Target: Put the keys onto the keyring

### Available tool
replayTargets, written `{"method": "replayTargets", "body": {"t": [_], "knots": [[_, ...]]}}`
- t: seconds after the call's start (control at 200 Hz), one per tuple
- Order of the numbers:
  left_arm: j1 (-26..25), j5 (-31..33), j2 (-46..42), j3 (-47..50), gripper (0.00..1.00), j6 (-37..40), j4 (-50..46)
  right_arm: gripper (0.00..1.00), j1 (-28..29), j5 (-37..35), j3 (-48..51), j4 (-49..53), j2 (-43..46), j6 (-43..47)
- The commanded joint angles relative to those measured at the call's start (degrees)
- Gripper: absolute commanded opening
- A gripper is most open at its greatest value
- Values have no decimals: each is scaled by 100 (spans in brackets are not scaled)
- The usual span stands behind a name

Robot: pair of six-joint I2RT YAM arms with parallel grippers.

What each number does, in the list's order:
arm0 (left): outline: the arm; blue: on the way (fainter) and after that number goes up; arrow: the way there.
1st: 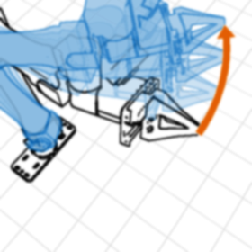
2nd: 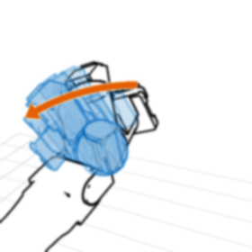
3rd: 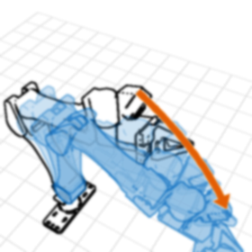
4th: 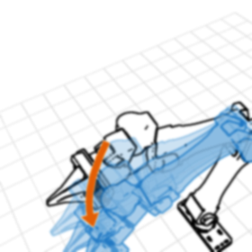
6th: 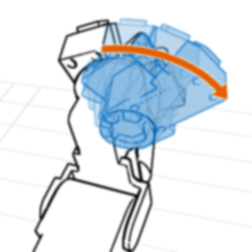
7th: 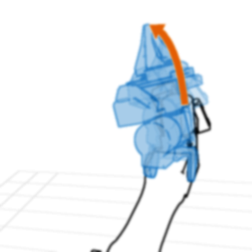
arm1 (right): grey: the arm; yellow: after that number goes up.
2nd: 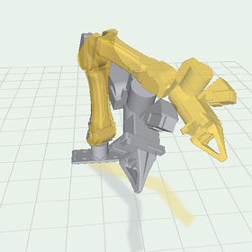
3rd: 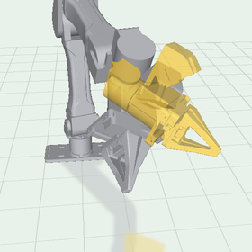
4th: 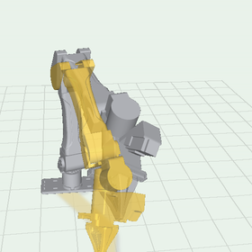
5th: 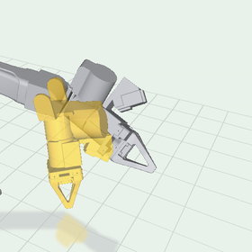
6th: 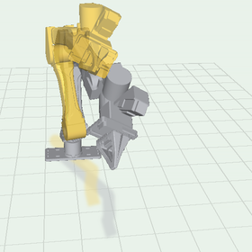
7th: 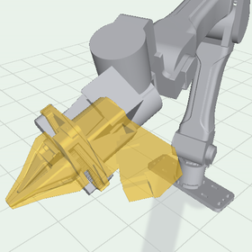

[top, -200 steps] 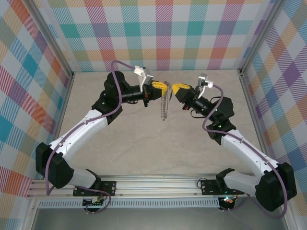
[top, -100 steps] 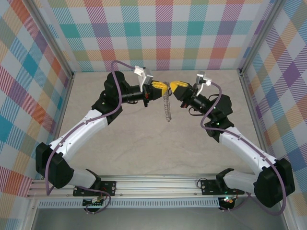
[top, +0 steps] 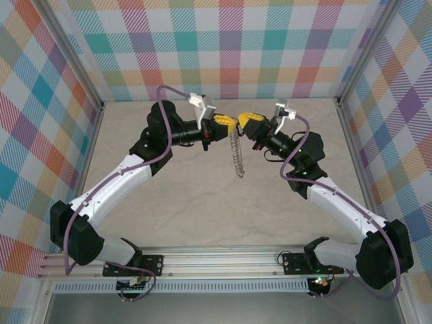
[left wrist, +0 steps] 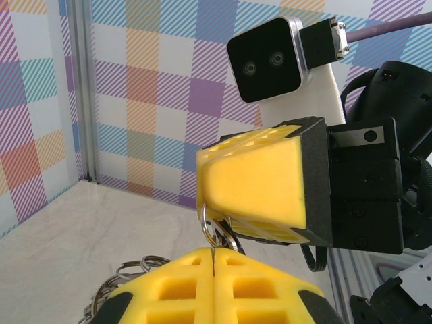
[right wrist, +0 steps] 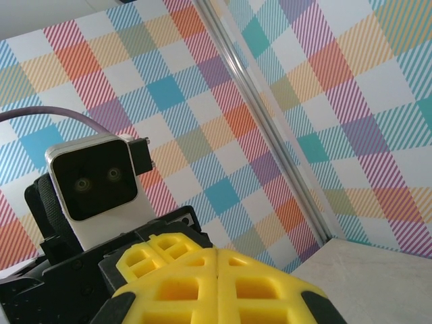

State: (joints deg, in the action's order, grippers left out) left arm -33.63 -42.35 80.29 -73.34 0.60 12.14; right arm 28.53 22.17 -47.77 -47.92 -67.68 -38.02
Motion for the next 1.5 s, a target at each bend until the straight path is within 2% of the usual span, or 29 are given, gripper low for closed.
{"method": "replayTargets", "body": {"t": [0.0,0.78,1.255,1.385,1.5], "knots": [[-127,-98,-211,-167,0,-86,280,0,-17,-225,95,37,55,198],[-126,56,-291,-69,0,-85,385,0,-266,-398,495,301,356,184],[-124,152,-304,-9,0,-143,490,0,-313,-212,532,316,326,71],[-126,332,-332,58,0,-135,491,0,-346,-283,532,625,308,93],[-127,617,-424,187,0,-78,466,0,-439,-595,539,1572,338,55]]}}
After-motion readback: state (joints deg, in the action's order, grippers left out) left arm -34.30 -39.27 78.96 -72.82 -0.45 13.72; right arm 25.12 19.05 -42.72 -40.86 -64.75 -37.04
